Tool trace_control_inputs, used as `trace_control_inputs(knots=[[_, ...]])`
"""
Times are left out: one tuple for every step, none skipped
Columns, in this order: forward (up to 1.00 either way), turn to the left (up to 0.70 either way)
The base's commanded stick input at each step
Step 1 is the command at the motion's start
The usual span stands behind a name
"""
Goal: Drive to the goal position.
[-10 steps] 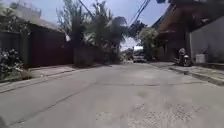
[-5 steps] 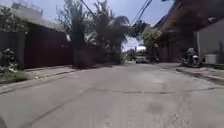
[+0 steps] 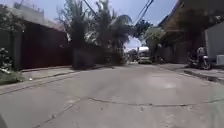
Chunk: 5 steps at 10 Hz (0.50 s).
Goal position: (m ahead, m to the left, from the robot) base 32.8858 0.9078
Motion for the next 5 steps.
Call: trace_control_inputs(knots=[[1.0,0.01],[1.0,0.01],[0.9,0.0],[0.07,-0.07],[0.0,-0.02]])
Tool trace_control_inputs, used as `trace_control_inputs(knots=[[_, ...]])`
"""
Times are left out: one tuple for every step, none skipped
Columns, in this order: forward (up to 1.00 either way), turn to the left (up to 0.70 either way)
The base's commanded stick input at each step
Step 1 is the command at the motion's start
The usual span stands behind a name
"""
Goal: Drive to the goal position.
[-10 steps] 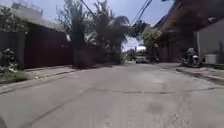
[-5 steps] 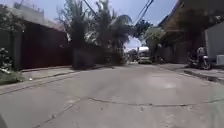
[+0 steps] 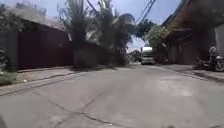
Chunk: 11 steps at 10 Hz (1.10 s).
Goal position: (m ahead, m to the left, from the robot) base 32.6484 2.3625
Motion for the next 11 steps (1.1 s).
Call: trace_control_inputs(knots=[[0.0,0.0],[0.0,0.0],[0.0,-0.03],[0.0,-0.1],[0.07,-0.12],[0.11,-0.03],[0.1,-0.02],[0.09,-0.02],[0.08,-0.01],[0.08,-0.01],[0.52,0.0]])
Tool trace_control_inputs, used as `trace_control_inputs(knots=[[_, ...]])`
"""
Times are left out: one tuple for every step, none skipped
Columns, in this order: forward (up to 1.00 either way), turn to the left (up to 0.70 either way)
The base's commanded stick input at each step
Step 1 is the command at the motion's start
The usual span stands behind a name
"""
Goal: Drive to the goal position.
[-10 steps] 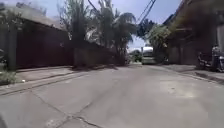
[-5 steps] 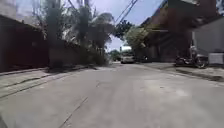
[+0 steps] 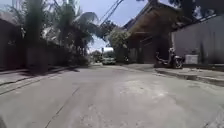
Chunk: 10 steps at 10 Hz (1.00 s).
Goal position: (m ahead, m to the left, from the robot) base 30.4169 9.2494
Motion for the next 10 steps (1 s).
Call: trace_control_inputs(knots=[[1.0,0.01],[1.0,0.01],[1.0,0.01],[1.0,0.01],[1.0,0.01],[1.0,0.01],[1.0,0.01],[1.0,0.01],[1.0,0.01],[1.0,0.01]])
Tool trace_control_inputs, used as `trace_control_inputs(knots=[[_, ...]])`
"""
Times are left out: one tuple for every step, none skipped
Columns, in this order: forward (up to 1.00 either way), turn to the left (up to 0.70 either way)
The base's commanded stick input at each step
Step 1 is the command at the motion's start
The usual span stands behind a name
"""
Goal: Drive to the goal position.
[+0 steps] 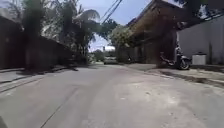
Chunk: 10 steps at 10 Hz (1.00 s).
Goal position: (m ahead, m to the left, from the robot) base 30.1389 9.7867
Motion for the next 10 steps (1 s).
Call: trace_control_inputs(knots=[[1.0,0.01],[1.0,0.01],[1.0,0.15],[1.0,0.31],[1.0,0.41],[1.0,0.39],[1.0,0.24],[1.0,0.04],[1.0,0.01],[1.0,0.01]])
